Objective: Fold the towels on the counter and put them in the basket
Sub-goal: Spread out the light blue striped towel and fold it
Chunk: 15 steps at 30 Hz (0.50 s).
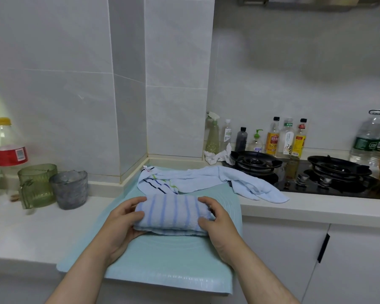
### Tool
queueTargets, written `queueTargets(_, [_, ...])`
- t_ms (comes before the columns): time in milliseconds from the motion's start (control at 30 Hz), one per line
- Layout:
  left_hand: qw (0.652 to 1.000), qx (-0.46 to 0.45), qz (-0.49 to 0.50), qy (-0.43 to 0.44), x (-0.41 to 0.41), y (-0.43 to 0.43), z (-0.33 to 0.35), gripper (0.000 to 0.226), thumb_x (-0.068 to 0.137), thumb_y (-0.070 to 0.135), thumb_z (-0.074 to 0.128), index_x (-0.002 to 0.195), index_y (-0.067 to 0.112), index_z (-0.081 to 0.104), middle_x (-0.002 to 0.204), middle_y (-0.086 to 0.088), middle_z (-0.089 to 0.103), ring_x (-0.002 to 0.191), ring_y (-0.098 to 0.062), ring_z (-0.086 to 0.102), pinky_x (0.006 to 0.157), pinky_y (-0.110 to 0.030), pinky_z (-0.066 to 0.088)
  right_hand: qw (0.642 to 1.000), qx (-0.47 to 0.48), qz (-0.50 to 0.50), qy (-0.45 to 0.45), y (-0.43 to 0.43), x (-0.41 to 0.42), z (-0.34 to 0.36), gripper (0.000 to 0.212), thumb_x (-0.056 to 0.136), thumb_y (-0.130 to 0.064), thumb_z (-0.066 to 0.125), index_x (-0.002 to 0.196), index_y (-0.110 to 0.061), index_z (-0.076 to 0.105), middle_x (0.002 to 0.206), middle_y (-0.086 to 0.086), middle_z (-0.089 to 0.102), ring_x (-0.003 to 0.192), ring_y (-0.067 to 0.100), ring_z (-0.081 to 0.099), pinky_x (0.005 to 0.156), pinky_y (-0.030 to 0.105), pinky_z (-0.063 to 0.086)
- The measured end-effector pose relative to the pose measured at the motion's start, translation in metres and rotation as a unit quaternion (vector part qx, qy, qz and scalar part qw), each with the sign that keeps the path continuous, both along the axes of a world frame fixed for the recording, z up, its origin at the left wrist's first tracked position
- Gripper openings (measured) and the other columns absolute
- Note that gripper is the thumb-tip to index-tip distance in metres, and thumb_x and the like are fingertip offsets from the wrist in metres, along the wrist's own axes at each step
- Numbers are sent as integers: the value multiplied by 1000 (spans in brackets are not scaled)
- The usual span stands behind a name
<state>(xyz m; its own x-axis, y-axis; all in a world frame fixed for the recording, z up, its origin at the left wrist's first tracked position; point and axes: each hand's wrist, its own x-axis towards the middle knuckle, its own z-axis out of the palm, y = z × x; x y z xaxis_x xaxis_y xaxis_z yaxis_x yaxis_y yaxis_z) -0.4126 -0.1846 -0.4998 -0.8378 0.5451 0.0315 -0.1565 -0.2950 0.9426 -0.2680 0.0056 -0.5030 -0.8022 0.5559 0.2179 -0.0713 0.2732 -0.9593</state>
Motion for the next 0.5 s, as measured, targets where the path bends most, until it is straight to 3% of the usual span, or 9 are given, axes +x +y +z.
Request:
queueTargets(267, [1000, -15, 3, 2, -6, 1, -6, 33, 91, -11, 50, 110, 12, 65, 115, -8, 66, 93, -25, 67, 73, -37, 60, 999, -16, 26, -19, 12, -5, -5, 52, 91, -4, 54, 125, -43, 55, 129, -19, 53, 109, -18, 48, 88, 10, 39])
queueTargets(400, [1000, -27, 14, 4, -11, 1, -12, 34, 91, -10, 51, 110, 14, 67, 116, -9, 64, 94, -24, 67, 78, -39, 60, 997, -51, 44, -36, 20, -8, -9, 53, 90, -6, 57, 122, -49, 57, 129, -15, 57, 113, 4, 58, 103, 33, 46])
queueTargets(500, [999, -29, 19, -5, -12, 3, -12, 36, 90, -11, 51, 111, 14, 66, 114, -8, 65, 97, -24, 65, 79, -37, 60, 996, -68, 48, -35, 24, -8, -8, 54, 90, -2, 57, 120, -47, 58, 120, -20, 62, 100, -3, 63, 95, 28, 49])
